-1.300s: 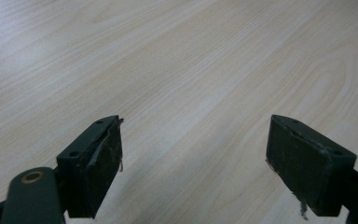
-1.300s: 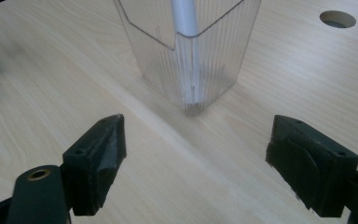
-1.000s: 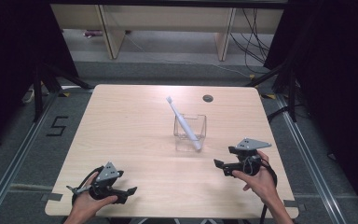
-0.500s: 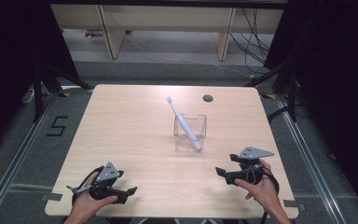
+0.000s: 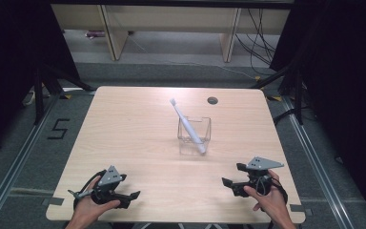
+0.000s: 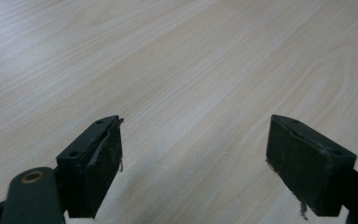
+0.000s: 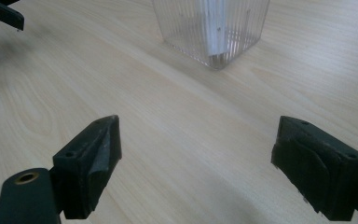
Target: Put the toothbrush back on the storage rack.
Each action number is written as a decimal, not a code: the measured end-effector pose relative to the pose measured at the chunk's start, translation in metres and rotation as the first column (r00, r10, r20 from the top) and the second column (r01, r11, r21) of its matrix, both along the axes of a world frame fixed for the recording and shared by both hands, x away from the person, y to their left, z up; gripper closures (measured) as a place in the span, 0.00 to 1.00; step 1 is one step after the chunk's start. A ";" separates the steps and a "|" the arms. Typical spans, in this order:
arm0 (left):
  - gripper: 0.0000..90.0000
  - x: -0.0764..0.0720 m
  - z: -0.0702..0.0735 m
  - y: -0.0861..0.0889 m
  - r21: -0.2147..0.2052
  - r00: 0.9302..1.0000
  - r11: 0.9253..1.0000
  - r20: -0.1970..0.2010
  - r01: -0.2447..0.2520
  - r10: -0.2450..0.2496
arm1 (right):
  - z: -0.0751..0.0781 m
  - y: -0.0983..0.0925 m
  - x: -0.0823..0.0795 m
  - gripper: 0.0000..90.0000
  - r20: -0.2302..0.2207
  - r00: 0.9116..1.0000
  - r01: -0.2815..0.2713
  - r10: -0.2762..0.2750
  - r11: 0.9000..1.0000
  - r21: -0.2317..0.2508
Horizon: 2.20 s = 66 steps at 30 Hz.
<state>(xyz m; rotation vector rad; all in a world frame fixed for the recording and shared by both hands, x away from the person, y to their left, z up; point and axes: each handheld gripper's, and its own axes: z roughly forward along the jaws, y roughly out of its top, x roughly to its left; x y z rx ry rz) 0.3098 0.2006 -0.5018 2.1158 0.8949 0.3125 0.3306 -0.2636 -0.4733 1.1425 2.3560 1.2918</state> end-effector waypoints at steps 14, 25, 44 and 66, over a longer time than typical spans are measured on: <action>0.20 0.000 0.000 0.000 0.010 1.000 1.000 0.001 0.015 -0.015 | -0.012 -0.007 -0.010 0.17 0.002 1.000 -0.009 0.009 0.998 -0.060; 0.20 0.000 0.000 0.000 0.012 1.000 1.000 -0.001 0.012 -0.012 | -0.010 -0.011 -0.021 0.17 0.029 0.999 -0.034 0.037 0.995 -0.097; 0.20 0.001 -0.001 0.000 0.010 1.000 1.000 0.004 0.016 -0.016 | -0.013 -0.020 -0.032 0.17 0.016 1.000 -0.011 0.012 0.996 -0.084; 0.19 0.000 0.001 0.000 0.006 1.000 1.000 0.005 0.025 -0.025 | -0.016 -0.024 -0.039 0.18 0.024 0.999 -0.025 0.027 0.995 -0.096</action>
